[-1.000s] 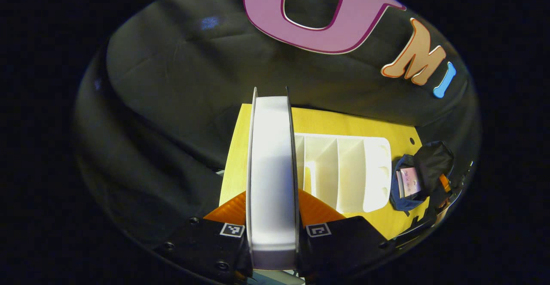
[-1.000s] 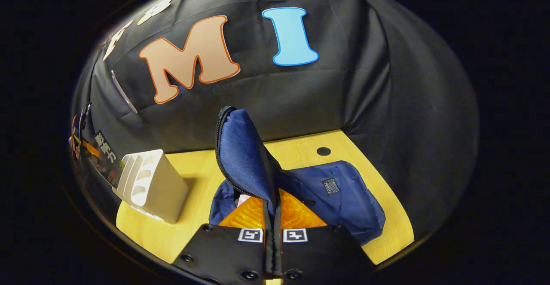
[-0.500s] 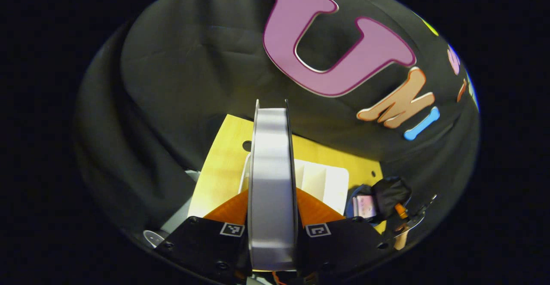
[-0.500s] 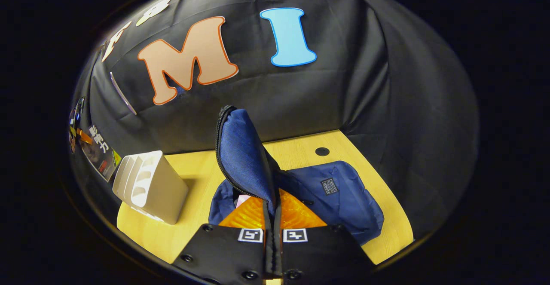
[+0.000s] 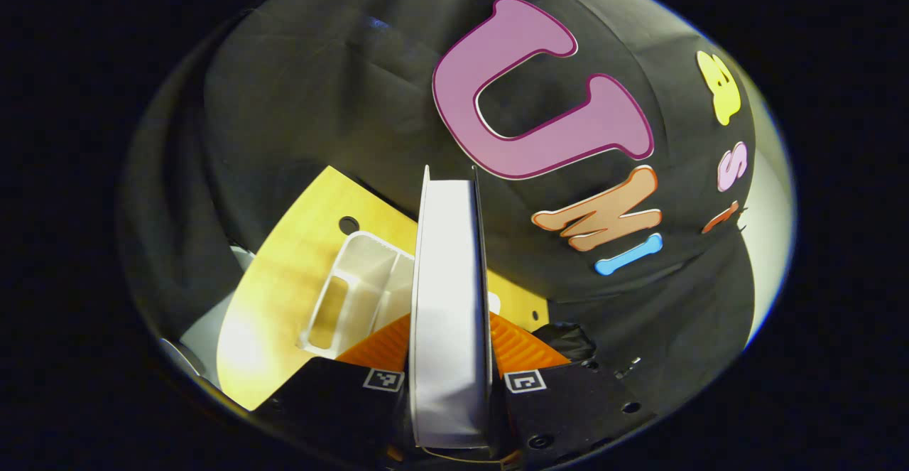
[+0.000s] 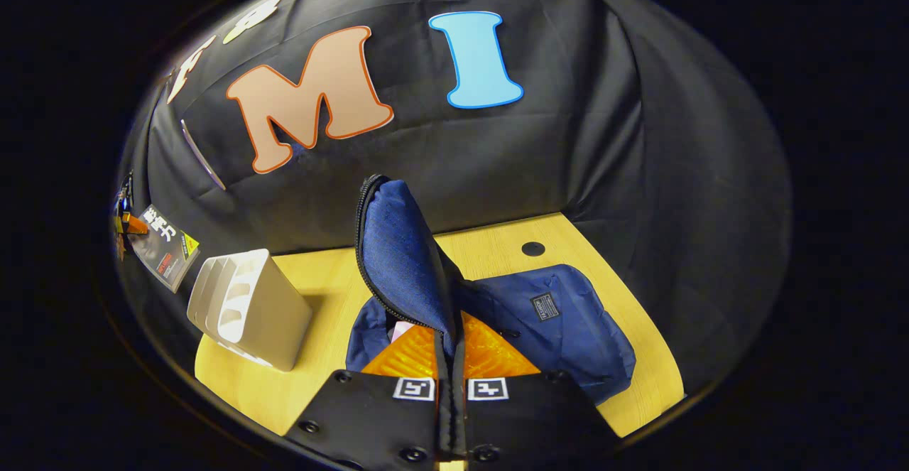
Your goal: Open the schoolbag, grab two books from the bookshelf and put them into the schoolbag.
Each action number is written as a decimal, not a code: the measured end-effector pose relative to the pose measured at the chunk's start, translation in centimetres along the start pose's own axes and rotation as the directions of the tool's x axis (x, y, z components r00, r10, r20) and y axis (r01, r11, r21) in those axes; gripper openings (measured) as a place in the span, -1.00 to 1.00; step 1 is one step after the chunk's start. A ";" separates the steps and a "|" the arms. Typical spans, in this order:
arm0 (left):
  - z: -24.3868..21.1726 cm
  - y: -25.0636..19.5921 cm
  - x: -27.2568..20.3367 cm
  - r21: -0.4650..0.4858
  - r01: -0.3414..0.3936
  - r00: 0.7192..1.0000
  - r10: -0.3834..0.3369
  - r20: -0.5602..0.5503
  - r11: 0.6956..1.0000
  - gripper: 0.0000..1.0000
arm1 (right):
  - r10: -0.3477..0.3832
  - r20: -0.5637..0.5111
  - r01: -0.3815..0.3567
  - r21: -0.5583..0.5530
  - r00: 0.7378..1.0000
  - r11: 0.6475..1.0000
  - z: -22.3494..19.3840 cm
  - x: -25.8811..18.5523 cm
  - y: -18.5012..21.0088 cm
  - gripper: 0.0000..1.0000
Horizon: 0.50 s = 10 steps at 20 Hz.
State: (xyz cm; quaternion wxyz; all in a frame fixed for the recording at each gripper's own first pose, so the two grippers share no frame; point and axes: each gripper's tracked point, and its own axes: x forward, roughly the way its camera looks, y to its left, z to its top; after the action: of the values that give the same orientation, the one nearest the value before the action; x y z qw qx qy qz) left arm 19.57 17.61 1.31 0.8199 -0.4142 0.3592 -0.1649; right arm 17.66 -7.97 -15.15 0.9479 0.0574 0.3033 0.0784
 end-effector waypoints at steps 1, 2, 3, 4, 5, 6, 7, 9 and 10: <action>-0.5 -0.3 0.3 -0.024 0.021 1.000 -0.021 0.003 0.999 -0.26 | 0.001 -0.002 -0.001 0.005 1.000 1.000 -0.1 0.0 0.0 -0.99; -1.0 -0.6 0.4 -0.042 0.040 0.999 -0.040 -0.005 0.998 -0.27 | 0.003 -0.003 -0.003 0.009 1.000 1.000 -0.1 0.0 0.0 -0.87; -1.5 -1.0 0.7 -0.053 0.055 0.998 -0.055 -0.001 0.997 -0.26 | 0.003 -0.005 -0.003 0.012 1.000 1.000 -0.1 0.0 0.0 -0.87; -2.0 -1.3 1.0 -0.062 0.068 0.998 -0.069 -0.004 0.996 -0.26 | 0.003 -0.004 -0.003 0.012 1.000 1.000 -0.1 0.0 0.0 -0.87; -2.3 -1.6 1.5 -0.066 0.079 0.997 -0.080 -0.005 0.995 -0.26 | 0.003 -0.003 -0.003 0.011 1.000 1.000 -0.1 0.0 0.0 -0.93; -2.7 -2.0 1.9 -0.068 0.089 0.996 -0.090 -0.005 0.994 -0.26 | 0.002 -0.002 -0.002 0.009 1.000 1.000 -0.1 0.0 -0.1 -0.99; -3.1 -2.5 2.3 -0.073 0.100 0.995 -0.101 -0.007 0.992 -0.26 | 0.003 -0.002 -0.003 0.009 1.000 1.000 0.0 -0.1 0.0 -0.93; -3.9 -3.5 3.4 -0.103 0.117 0.993 -0.117 0.002 0.988 -0.26 | 0.005 -0.001 -0.005 0.012 1.000 1.000 -0.1 -0.1 0.0 -0.94; -4.5 -4.1 4.1 -0.114 0.127 0.992 -0.127 0.006 0.985 -0.24 | 0.008 -0.001 -0.008 0.014 1.000 1.000 -0.2 -0.2 0.1 -1.00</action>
State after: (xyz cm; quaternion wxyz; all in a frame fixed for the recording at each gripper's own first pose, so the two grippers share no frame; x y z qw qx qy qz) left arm 19.25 10.31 0.91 0.7825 -0.4821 0.3415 -0.1964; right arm 17.41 -7.89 -15.19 0.9470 0.0652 0.3043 0.0801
